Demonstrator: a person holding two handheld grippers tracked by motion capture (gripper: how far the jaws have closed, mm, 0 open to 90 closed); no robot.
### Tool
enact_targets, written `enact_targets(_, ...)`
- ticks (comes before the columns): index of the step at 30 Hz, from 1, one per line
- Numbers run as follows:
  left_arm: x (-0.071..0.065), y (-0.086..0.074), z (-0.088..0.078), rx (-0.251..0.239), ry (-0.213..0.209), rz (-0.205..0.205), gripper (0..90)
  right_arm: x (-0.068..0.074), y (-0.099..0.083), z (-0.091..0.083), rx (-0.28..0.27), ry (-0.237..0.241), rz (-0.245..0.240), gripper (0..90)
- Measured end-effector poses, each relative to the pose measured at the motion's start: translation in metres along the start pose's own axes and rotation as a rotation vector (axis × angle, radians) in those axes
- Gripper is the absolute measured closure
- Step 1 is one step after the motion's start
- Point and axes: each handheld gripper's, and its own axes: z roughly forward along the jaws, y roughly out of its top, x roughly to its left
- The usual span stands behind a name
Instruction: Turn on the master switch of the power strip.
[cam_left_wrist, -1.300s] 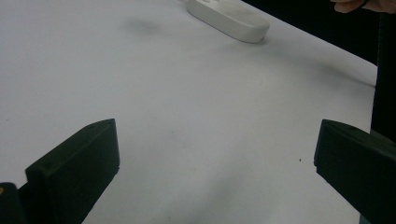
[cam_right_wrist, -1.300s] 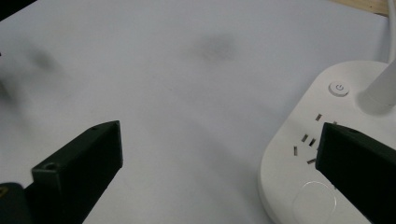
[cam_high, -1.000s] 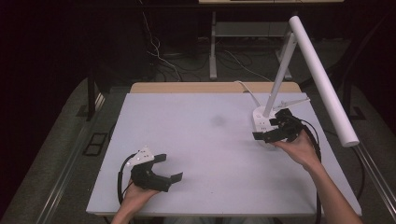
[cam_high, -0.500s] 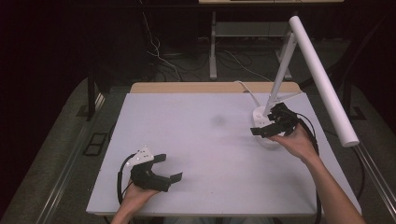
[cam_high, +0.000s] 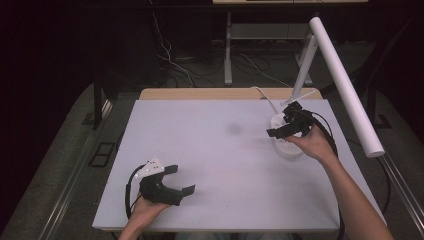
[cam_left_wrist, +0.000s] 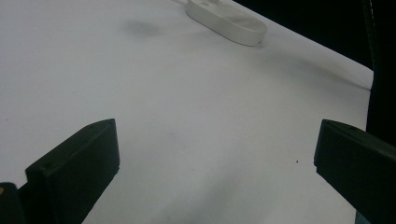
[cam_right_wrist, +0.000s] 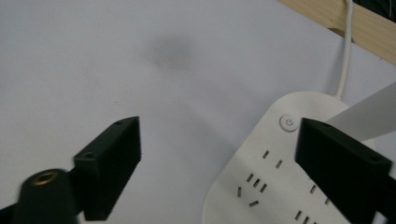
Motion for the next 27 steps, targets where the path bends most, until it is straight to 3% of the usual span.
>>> enact_targets(5, 0.001, 0.000, 0.000, -0.003, 0.000, 0.000, 0.0, -0.002, 0.004, 0.005, 0.016, -0.024, -0.002, 24.5)
enact_targets(9, 0.002, 0.000, -0.001, -0.002, 0.002, 0.000, 0.0, -0.003, 0.007, 0.008, 0.022, -0.038, -0.011, 36.9)
enact_targets(11, 0.002, 0.000, 0.000, -0.001, 0.002, 0.000, 0.0, -0.004, 0.010, 0.010, 0.033, -0.033, -0.022, 48.3)
enact_targets(14, 0.002, 0.000, -0.001, -0.002, 0.004, 0.000, 0.0, -0.005, 0.011, 0.011, 0.038, -0.043, -0.030, 54.5)
enact_targets(22, 0.003, 0.000, -0.001, -0.006, 0.009, -0.001, 0.0, -0.008, 0.018, 0.016, 0.060, -0.117, -0.050, 80.9)
enact_targets(27, 0.003, 0.000, -0.002, -0.003, 0.011, 0.000, 0.0, -0.010, 0.020, 0.019, 0.068, -0.146, -0.069, 88.3)
